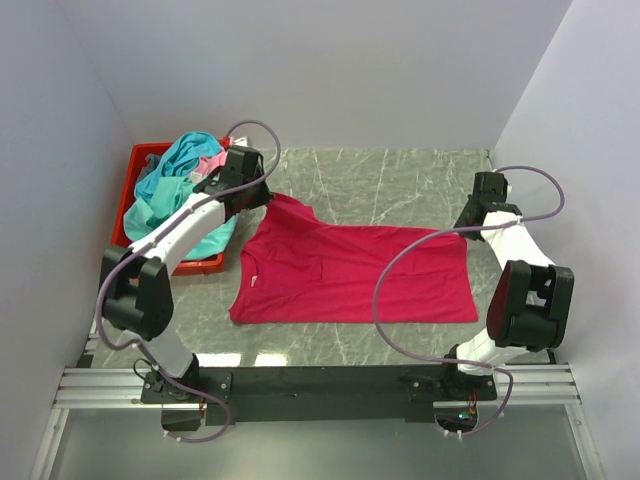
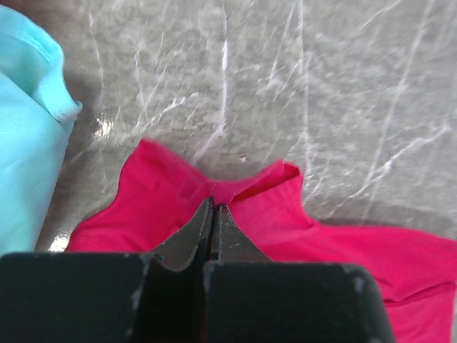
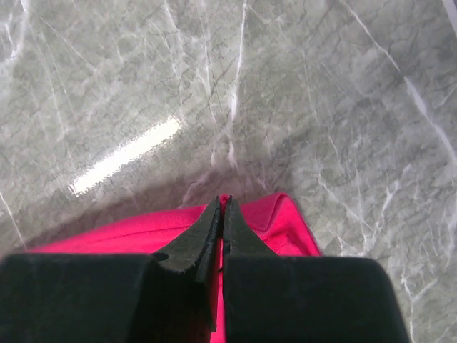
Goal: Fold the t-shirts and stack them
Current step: Fold the tshirt
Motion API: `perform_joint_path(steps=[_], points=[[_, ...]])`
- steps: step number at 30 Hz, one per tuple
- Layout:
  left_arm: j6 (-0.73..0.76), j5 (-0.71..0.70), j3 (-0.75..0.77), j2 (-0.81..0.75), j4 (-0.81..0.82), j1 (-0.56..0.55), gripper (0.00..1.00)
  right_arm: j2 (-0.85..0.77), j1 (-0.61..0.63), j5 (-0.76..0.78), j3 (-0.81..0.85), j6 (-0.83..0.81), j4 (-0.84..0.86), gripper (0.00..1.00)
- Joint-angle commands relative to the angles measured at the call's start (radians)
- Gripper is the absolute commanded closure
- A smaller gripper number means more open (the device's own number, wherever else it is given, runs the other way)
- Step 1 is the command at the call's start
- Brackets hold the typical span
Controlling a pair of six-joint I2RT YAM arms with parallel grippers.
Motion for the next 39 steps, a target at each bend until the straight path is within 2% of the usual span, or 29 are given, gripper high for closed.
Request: perform_joint_path(steps=[1,7,14,24,30,39], points=[[-0.021,-0.027,-0.013,-0.065,0.022,-0.001,1.0,-0.016,-0.006,0.015,0.031,-0.025,0.018,1.0],[-0.011,-0.014,0.036,-0.017,0.045,0.002,1.0,0.055,-0.006,0.03,0.119,-0.027,0.031,1.0],[0.028,-0.002,0.185,0.069,0.054,0.02,1.0,0.141,-0.01,0.041,0.223,-0.017,0.041,1.0],[0.067,0.033,0.337,0.175,0.024,0.023,1.0,0.191,-0.012,0.032,0.236,-0.017,0.048,1.0],[0.064,0.042,0.242,0.101,-0.012,0.023,1.0,0.161,-0.012,0.027,0.199,-0.028,0.036,1.0],[0.044,0.073,-0.103,-0.159,-0.091,0.02,1.0,0.056,-0.013,0.02,0.056,-0.027,0.007,1.0]])
